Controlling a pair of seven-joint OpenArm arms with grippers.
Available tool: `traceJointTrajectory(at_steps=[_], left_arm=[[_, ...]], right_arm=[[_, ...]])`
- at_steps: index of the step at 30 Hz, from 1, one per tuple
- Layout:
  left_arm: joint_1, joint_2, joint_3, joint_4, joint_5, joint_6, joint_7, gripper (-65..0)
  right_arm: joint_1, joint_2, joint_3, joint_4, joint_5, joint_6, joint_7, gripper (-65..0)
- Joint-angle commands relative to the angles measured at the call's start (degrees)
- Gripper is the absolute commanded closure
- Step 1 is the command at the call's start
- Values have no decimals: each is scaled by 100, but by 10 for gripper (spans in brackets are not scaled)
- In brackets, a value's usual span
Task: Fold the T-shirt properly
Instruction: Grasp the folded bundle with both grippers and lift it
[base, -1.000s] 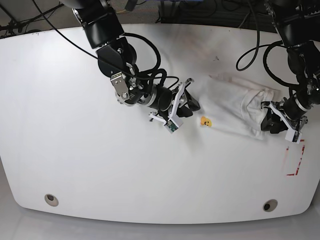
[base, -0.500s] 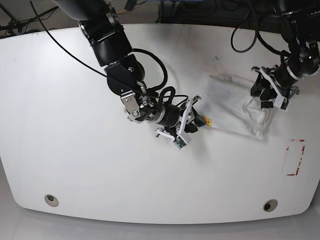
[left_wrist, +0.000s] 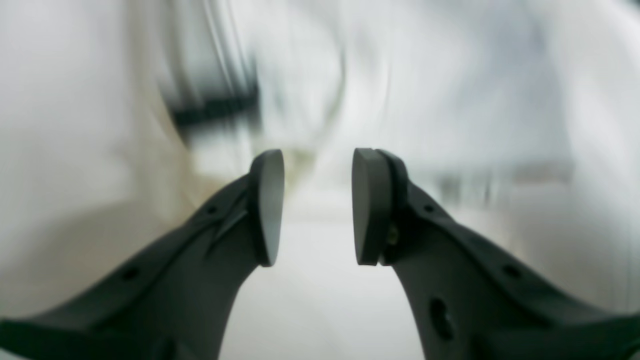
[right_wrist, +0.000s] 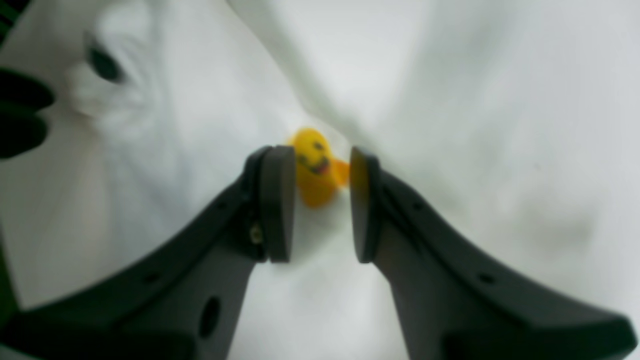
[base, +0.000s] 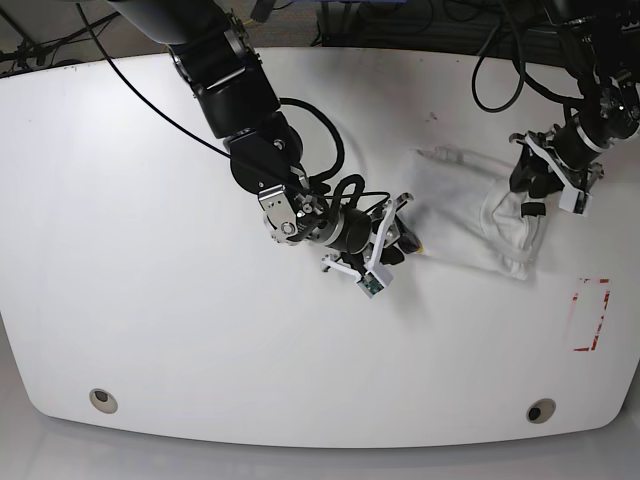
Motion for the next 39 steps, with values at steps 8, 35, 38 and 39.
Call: traceJointTrajectory(at_steps=[8,35,38,39], left_arm=[[-359,267,16,-579,1288,-12,-436,-210],[-1941,346,781,-2188,2229,-30,-454,-211],[-2187,337,956,-2188,2237,-30,-454,-211],[-2214,337,983,-2162,2237,-38,-454,-211]], right_arm=[[258,-289,-8,-381,-234,65,429,-174],[-1149,-245,-17,533,-1702,74,464,-174],[-1289,-245,-69,788,-1702,74,314,-174],[-1342,-245,-157,840,-1702,74,262,-174]])
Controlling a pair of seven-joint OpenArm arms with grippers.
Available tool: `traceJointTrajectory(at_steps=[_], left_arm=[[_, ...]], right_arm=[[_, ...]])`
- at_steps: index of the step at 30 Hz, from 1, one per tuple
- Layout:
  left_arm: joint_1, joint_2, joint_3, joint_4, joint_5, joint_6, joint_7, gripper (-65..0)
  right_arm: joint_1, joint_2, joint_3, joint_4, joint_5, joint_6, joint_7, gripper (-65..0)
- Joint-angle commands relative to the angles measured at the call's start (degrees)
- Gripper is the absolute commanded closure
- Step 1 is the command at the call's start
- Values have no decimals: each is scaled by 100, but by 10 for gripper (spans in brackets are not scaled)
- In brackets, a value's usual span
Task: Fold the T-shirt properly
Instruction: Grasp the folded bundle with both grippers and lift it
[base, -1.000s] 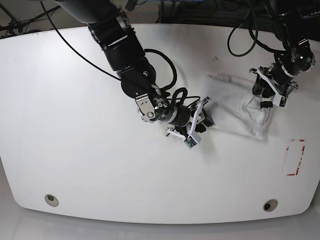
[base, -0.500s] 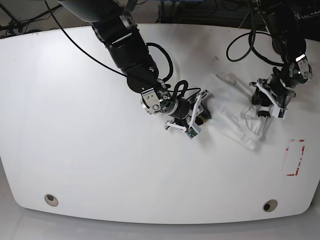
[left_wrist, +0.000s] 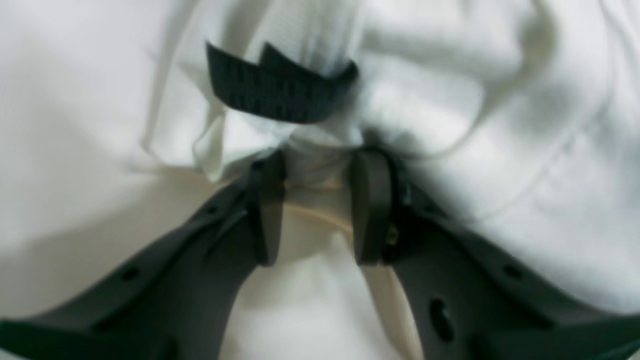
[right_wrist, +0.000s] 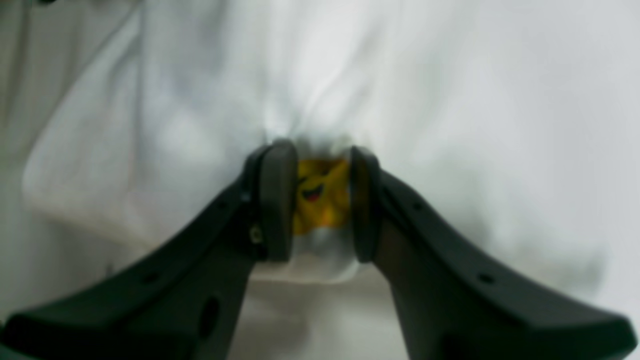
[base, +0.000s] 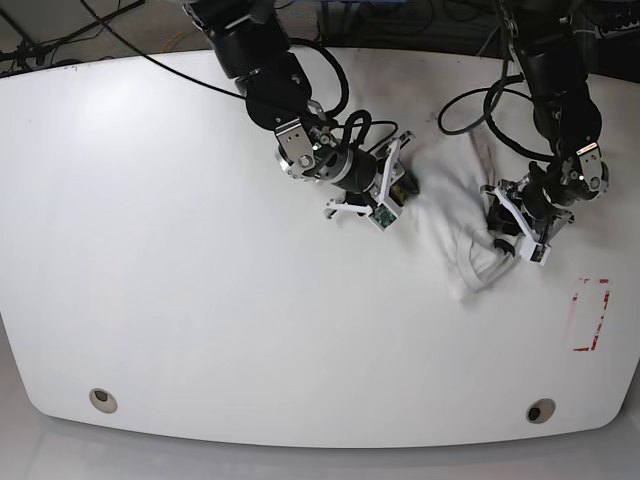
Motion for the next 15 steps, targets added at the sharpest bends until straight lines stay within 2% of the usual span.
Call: traceJointTrajectory(at_steps=[1,4,7,12,15], left_arm=[[-146,-52,47,127,43,-17,49,-211],[-120,-52,12,575,43,-17,49,-211],[-120,-52,47,971,52,-17,58,-211],[30,-61,12,1824,52,-17,75,-211],[144,-140,56,2166,52,-17,75,-211]], right_arm=[[21,-50,-248,209,-52,78,-195,-174],[-58,46,-819,227,-44,26,-204,-174],[-31,11,-1171,33,-44,26,-195,-173],[-40,-279,-1197,-134,-44,26,-195,-173],[48,-323,-1197,-248,0,26,-178,-173]])
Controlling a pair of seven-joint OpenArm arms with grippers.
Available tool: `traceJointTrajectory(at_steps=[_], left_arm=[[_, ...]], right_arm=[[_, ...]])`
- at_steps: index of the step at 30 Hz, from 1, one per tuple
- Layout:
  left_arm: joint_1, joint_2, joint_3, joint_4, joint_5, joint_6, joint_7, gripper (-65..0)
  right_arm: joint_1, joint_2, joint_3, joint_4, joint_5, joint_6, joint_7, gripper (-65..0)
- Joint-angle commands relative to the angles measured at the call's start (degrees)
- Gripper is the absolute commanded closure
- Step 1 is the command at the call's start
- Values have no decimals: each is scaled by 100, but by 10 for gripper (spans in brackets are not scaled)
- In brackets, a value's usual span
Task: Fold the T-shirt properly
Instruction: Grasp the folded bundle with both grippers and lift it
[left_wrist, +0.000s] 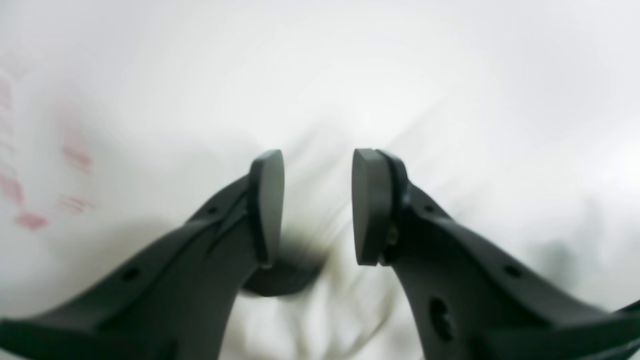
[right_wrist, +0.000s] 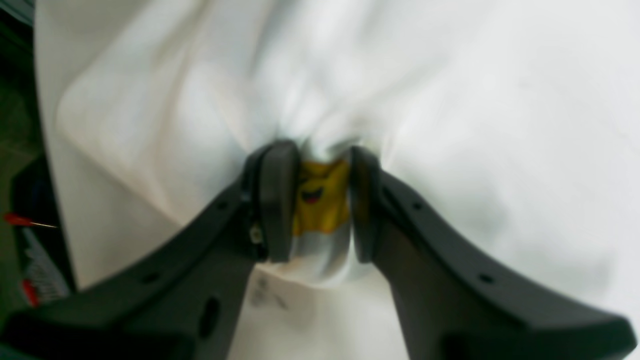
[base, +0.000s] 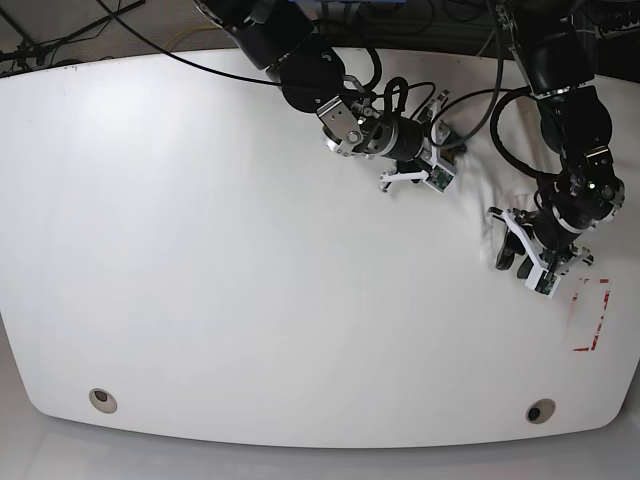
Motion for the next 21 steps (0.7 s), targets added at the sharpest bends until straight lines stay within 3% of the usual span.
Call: traceJointTrajectory(at_steps=[1,8,18,21], left_arm=[[48,-67,-9,366,-51,-12,-67,-211],[734,73,-9,894,-60,-3,-58,-211],[1613,908,-730,1764,-33,58,-67,-211],[1912,1137,-1003,1896,-33,427,-93,-211]], right_arm=[[138,-73,-15,-8,-26,45,-132,-173],[164,-73,29,159,-17,37,-185,-173],[155,93,240,1144,-17,45,-668,-173],[120,84,407,1434,-8,63,-686,-173]])
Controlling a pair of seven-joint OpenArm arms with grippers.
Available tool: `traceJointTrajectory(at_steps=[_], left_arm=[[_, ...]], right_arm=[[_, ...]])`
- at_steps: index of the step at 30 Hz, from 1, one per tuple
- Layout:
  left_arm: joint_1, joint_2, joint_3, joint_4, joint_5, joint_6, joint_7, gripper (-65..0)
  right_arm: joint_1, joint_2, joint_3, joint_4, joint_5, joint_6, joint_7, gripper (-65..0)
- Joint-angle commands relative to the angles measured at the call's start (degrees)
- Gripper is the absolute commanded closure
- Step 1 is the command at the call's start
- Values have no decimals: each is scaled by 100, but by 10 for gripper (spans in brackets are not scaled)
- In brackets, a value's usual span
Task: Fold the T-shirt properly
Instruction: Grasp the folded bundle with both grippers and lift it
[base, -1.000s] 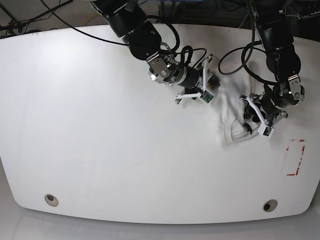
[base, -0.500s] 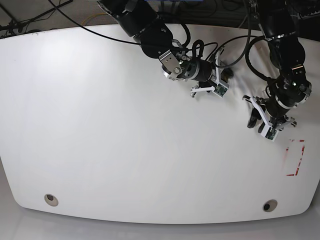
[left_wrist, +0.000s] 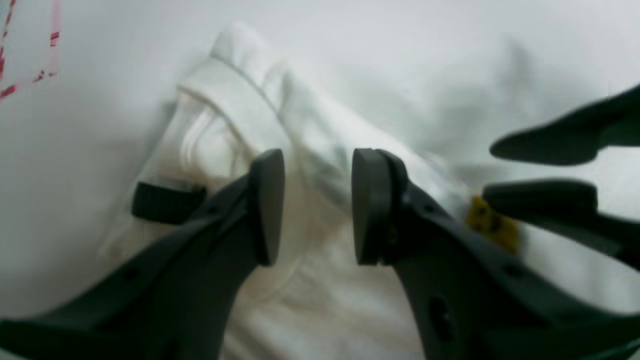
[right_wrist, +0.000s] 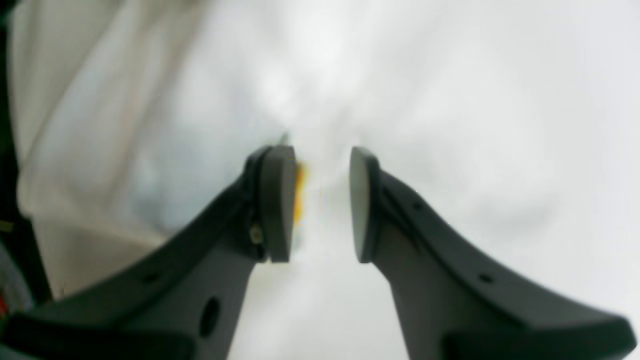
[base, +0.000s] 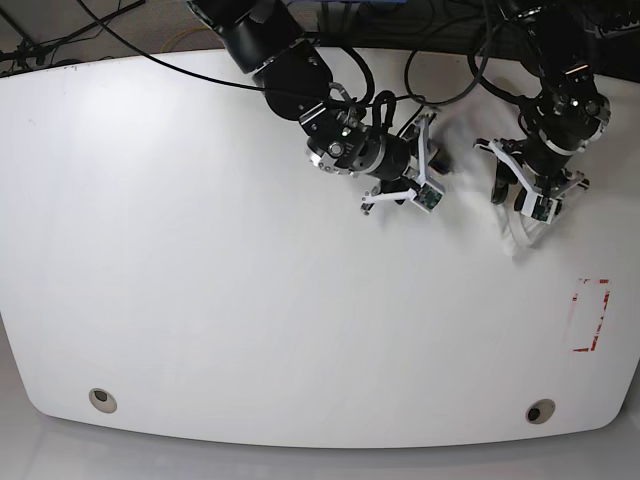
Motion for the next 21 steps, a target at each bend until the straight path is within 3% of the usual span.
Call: traceJointTrajectory(at_steps=[1,11,16,21], left_arm=[[122,77,-129,219,-71,321,-141,-212],[263,394,-85,132,-71,1437,-194,-217],[395,367,478,-352,-71,2009,-502,-221],[298,358,495,-1134,-71,2044,-511,-304]], right_arm=[[65,-88,14,337,95,39,156,-173],[100,0,506,724,95,74,-196,-174],[65,202,735,1076,534,74,-231,-174],[171,510,1095,1181,1229,74,-442,-174]])
